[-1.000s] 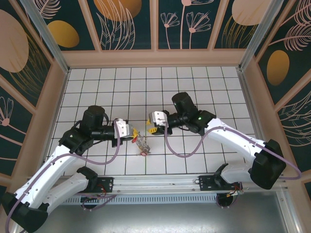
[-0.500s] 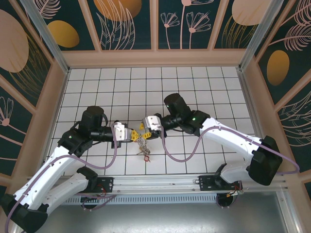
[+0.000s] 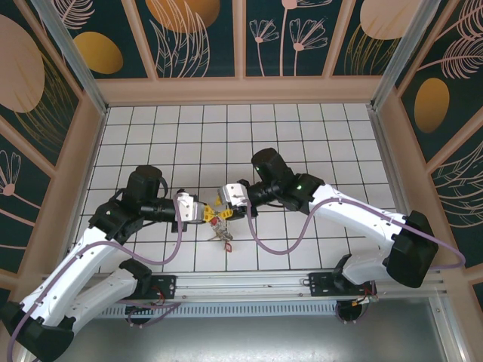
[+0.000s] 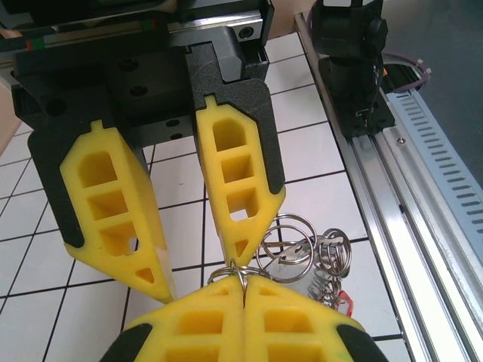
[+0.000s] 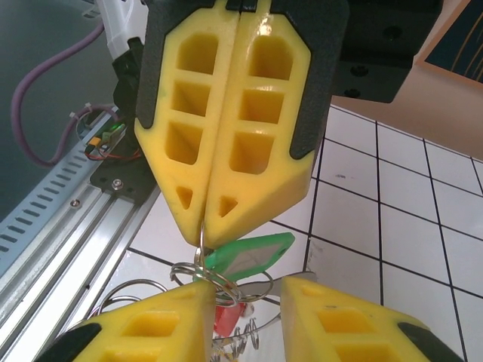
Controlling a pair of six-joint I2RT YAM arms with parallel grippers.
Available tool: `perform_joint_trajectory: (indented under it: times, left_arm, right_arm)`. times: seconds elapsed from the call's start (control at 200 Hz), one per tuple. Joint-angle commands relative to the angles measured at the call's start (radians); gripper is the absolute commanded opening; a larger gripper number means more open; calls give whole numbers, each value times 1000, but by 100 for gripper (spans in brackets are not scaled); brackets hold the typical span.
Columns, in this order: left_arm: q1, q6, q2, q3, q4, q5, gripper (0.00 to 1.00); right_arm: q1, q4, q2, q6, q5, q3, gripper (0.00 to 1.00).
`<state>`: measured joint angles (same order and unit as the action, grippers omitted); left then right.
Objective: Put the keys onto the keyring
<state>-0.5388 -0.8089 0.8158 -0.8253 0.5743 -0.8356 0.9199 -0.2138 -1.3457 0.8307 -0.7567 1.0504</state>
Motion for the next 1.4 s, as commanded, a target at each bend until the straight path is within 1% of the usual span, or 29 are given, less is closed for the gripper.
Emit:
perform_joint_trajectory:
  times: [0.0, 0.145, 0.265, 0.495, 0.556, 0.641, 0.706, 0.791, 0.831, 1.021, 1.126, 1.201, 1.301, 1.396]
  left_arm:
    - [0, -47, -28, -38, -50, 5, 0]
    - [0, -76, -38, -35, -70, 8, 0]
    - [1, -100, -22, -47, -65, 2, 0]
    - [0, -135, -6, -61, -28, 23, 0]
    - [0, -142, -6, -63, -22, 35, 0]
    - [2, -152, -4, -64, -14, 52, 0]
    - [0, -157, -5, -61, -6, 63, 0]
    - [1, -167, -9, -61, 14, 87, 0]
    - [1, -170, -14, -61, 25, 106, 0]
    - [1, -172, -83, -24, 47, 199, 0]
    - [1, -153, -130, 10, 3, 242, 0]
    - [0, -137, -154, 32, -34, 247, 0]
    - [1, -109, -168, 57, -71, 252, 0]
    - [2, -84, -172, 91, -114, 262, 0]
  right_arm:
    - [24, -36, 1, -9, -60, 11, 31]
    - [24, -92, -29, 9, -110, 31, 31]
    - [30, -123, -56, 12, -115, 52, 31]
    - [36, -63, -36, -11, -108, 38, 24]
    - [31, -60, -30, -16, -104, 34, 22]
    - [23, -62, -26, -27, -100, 34, 12]
    - [19, -62, -22, -30, -91, 33, 10]
    - [12, -66, -15, -34, -86, 30, 4]
    - [10, -63, -12, -40, -75, 27, 0]
    - [1, -34, 6, -79, -59, 2, 0]
    - [-12, 4, 21, -121, -62, -23, 0]
    - [-30, 20, 33, -157, -75, -34, 0]
    - [-47, 104, 58, -255, -90, -66, 0]
    - [-46, 262, 93, -363, -123, -130, 0]
